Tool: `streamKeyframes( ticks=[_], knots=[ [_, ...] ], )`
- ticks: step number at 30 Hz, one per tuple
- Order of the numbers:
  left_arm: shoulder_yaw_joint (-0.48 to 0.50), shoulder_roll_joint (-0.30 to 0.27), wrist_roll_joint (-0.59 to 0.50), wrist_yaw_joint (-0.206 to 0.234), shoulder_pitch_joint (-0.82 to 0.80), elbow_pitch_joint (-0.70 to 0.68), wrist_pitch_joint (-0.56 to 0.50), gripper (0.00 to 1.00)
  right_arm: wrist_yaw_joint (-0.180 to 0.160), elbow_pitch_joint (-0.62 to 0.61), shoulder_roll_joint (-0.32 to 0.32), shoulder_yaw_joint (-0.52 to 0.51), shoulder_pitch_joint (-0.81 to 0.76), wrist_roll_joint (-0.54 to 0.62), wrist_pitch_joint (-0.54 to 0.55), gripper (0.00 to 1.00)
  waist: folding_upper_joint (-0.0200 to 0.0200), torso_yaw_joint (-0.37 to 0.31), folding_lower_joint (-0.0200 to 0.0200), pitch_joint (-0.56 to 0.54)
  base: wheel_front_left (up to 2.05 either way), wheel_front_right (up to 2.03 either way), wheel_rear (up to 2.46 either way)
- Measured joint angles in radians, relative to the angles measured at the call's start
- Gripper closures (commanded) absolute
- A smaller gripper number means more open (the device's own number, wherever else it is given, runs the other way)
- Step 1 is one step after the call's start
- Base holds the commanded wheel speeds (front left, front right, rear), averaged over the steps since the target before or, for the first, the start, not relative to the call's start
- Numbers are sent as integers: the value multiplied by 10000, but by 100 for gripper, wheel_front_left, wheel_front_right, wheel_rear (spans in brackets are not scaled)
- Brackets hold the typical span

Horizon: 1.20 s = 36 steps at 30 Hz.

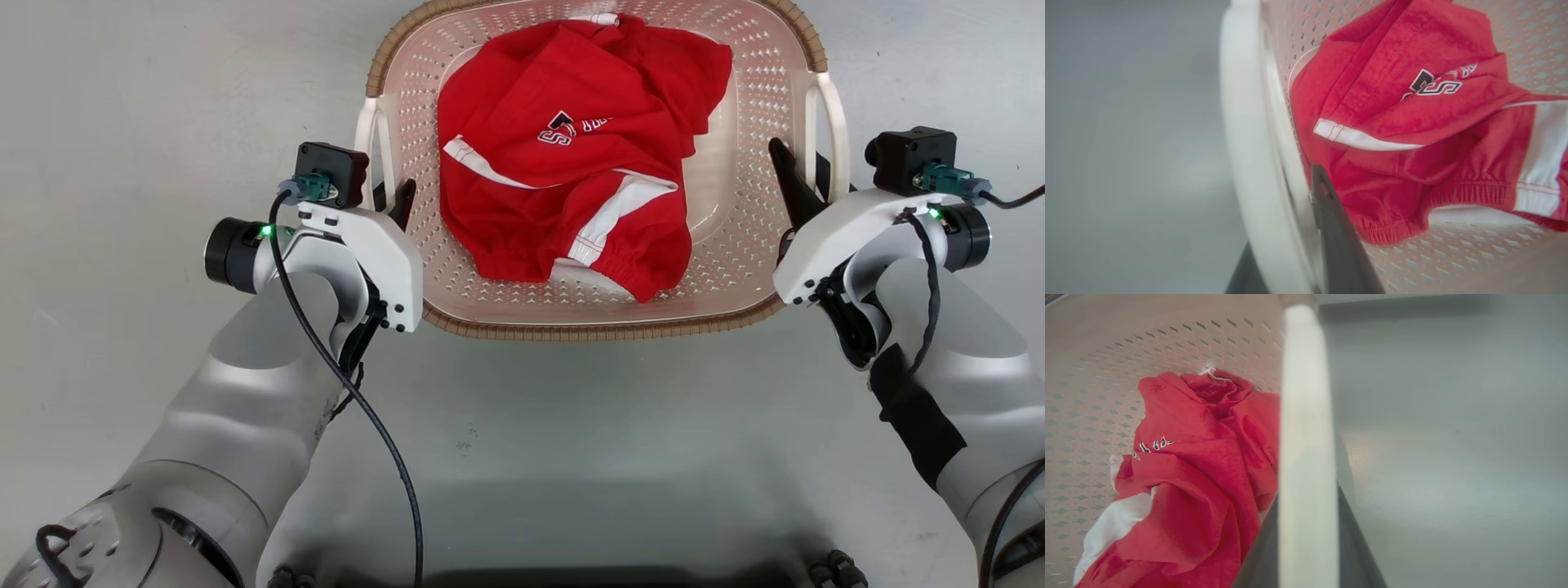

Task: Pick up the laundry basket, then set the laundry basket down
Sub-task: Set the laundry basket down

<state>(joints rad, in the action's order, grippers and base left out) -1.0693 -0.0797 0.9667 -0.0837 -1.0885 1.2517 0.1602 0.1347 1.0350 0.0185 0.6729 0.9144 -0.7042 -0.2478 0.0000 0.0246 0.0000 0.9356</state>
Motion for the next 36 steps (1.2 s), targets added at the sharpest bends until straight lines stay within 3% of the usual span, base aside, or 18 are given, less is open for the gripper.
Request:
streamKeyframes(
  ticks=[3, 4, 5, 6, 9, 23, 36],
  knots=[
    [-48, -19, -35, 0, -35, 0, -2, 97, 0, -46, -4, -13, 1, -2, 0, 100, 0, -7, 0, 15, 0, 0, 0],
    [-63, -21, -44, 10, -36, 0, 4, 43, 0, -73, -6, -31, 0, -2, 0, 82, 0, -10, 0, 20, 0, 0, 0],
    [-105, -44, -90, 58, -43, 6, 36, 0, 0, -121, -19, -42, 4, -2, -2, 25, 0, -17, 0, 28, 0, 0, 0],
    [-121, -69, -109, 59, -43, 23, 142, 0, 0, -148, -63, -36, 12, 10, -2, 0, 0, -22, 0, 35, 0, 0, 0],
    [-136, -391, -173, 82, -105, 157, 410, 0, 4, -311, -422, -86, 3, 194, -4, 0, 0, -35, 0, 66, 0, 0, 0],
    [-46, -426, -253, -240, -231, 259, 880, 0, 2, -966, -571, 46, -172, 272, -6, 0, 0, -14, 0, 159, 0, 0, 0],
    [1193, -780, -715, -397, -210, -788, 911, 0, -2, -1041, -688, 495, -175, -151, -6, 0, 0, 48, 0, 120, 0, 0, 0]
  ],
)
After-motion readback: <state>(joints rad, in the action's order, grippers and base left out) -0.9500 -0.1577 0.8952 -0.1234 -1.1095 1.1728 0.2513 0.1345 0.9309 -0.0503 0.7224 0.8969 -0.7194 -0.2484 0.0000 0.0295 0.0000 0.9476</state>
